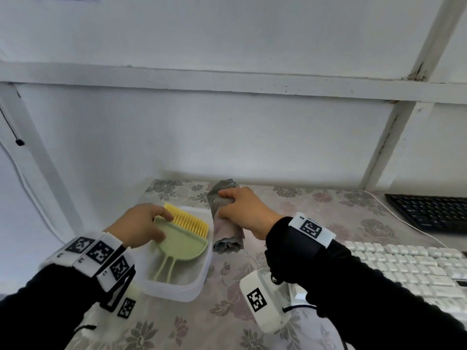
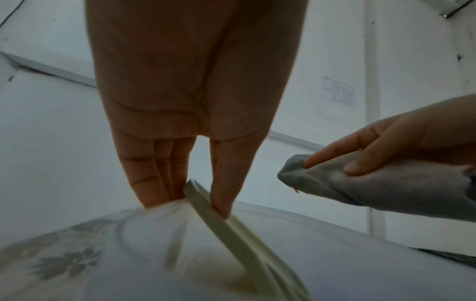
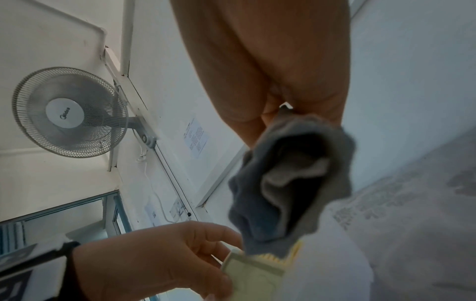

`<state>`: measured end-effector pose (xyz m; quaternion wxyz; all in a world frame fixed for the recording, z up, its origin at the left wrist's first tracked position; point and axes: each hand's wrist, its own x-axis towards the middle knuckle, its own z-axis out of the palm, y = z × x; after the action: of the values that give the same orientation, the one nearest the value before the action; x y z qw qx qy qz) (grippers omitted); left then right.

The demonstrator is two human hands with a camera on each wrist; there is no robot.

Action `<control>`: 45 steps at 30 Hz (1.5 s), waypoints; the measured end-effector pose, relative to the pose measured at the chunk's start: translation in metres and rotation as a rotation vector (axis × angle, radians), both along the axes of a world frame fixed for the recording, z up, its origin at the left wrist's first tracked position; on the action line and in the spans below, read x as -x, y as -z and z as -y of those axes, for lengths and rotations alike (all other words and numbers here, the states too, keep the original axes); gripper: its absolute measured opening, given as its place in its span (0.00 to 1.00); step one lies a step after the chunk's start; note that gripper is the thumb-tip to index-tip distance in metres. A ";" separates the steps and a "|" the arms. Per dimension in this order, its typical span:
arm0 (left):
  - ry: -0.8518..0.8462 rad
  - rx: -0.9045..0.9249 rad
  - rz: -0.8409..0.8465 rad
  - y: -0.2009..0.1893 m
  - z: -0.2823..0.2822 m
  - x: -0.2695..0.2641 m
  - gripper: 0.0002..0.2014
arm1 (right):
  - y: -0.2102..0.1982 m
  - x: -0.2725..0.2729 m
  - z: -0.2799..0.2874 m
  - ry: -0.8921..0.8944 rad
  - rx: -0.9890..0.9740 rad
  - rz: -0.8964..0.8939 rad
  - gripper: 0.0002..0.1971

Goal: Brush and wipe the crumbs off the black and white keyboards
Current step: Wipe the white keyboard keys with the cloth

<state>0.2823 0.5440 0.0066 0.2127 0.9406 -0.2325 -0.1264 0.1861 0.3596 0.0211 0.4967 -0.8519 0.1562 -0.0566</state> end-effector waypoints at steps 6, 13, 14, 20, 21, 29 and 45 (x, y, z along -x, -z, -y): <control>-0.030 0.152 -0.023 -0.010 -0.006 -0.003 0.17 | 0.010 -0.012 -0.014 0.010 -0.140 -0.014 0.23; -0.042 0.295 -0.016 -0.032 -0.007 -0.001 0.17 | 0.026 -0.022 -0.032 -0.078 -0.053 -0.123 0.20; -0.044 0.294 0.012 -0.036 -0.008 -0.002 0.18 | 0.028 -0.023 -0.036 -0.095 -0.041 -0.144 0.19; -0.080 0.260 0.179 -0.056 -0.015 -0.009 0.21 | 0.033 -0.031 -0.056 -0.190 0.231 -0.229 0.09; -0.085 0.265 0.189 -0.057 -0.015 -0.009 0.21 | 0.034 -0.032 -0.060 -0.204 0.274 -0.236 0.08; -0.074 0.351 0.163 -0.056 -0.015 -0.009 0.20 | 0.041 -0.029 -0.073 -0.295 0.664 -0.247 0.20; -0.102 0.575 -0.266 -0.024 -0.008 -0.015 0.17 | 0.037 0.001 -0.030 -0.237 0.637 -0.171 0.17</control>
<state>0.2971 0.5522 0.0301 0.5043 0.8277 -0.1814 -0.1665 0.1852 0.3895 -0.0164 0.1943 -0.9780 0.0716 0.0272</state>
